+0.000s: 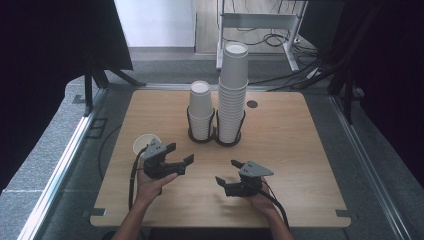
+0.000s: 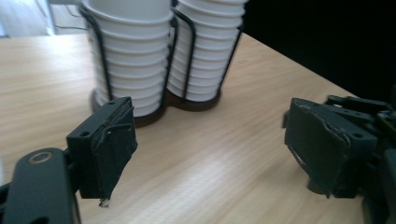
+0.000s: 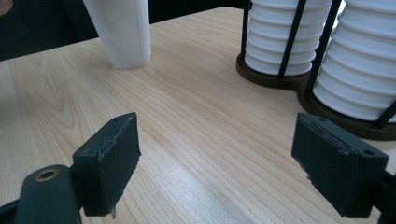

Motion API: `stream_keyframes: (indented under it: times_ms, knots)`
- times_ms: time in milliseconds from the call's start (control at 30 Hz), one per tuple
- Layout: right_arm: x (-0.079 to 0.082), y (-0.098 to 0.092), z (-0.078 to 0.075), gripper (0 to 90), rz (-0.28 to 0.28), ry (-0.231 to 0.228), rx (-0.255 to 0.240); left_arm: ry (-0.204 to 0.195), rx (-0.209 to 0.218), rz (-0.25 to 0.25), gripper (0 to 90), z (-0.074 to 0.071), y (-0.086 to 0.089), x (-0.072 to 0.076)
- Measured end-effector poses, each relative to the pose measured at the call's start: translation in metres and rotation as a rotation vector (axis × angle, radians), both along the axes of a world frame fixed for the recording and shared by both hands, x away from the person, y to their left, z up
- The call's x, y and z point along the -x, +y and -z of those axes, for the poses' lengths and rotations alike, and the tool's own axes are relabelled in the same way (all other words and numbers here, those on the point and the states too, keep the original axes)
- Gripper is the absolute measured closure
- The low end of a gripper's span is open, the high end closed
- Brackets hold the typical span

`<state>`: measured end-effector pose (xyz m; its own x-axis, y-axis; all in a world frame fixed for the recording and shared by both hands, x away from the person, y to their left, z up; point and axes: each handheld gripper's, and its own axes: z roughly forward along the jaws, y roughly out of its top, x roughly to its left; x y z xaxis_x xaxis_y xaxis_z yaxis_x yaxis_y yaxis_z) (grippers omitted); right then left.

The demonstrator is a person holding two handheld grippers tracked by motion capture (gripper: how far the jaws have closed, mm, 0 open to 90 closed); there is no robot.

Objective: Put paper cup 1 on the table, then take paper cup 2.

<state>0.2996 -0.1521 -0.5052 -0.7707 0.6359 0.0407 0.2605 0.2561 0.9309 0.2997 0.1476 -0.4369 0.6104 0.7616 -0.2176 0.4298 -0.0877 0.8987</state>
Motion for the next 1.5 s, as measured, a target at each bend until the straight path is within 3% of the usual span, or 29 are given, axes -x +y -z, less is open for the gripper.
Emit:
stream_keyframes:
  times_ms: [233, 700, 867, 1167, 1500]
  knots:
    - [-0.002, -0.003, -0.004, 15.0, 0.011, -0.013, -0.008, 0.031, 0.02, 0.071, 15.3, 0.003, -0.008, -0.002]
    - [-0.019, -0.019, -0.021, 15.6, 0.111, -0.063, -0.001, 0.055, 0.022, 0.117, 15.1, 0.004, -0.021, -0.013]
    - [-0.035, -0.027, -0.037, 15.7, 0.16, -0.089, -0.012, 0.048, 0.012, 0.109, 14.9, 0.0, -0.025, -0.018]
    - [-0.063, -0.036, -0.071, 15.2, 0.196, -0.119, -0.026, 0.053, -0.01, 0.136, 15.0, 0.002, -0.037, -0.024]
    - [-0.094, -0.032, -0.101, 9.7, 0.213, -0.122, -0.032, 0.055, -0.025, 0.146, 15.0, 0.004, -0.04, -0.023]
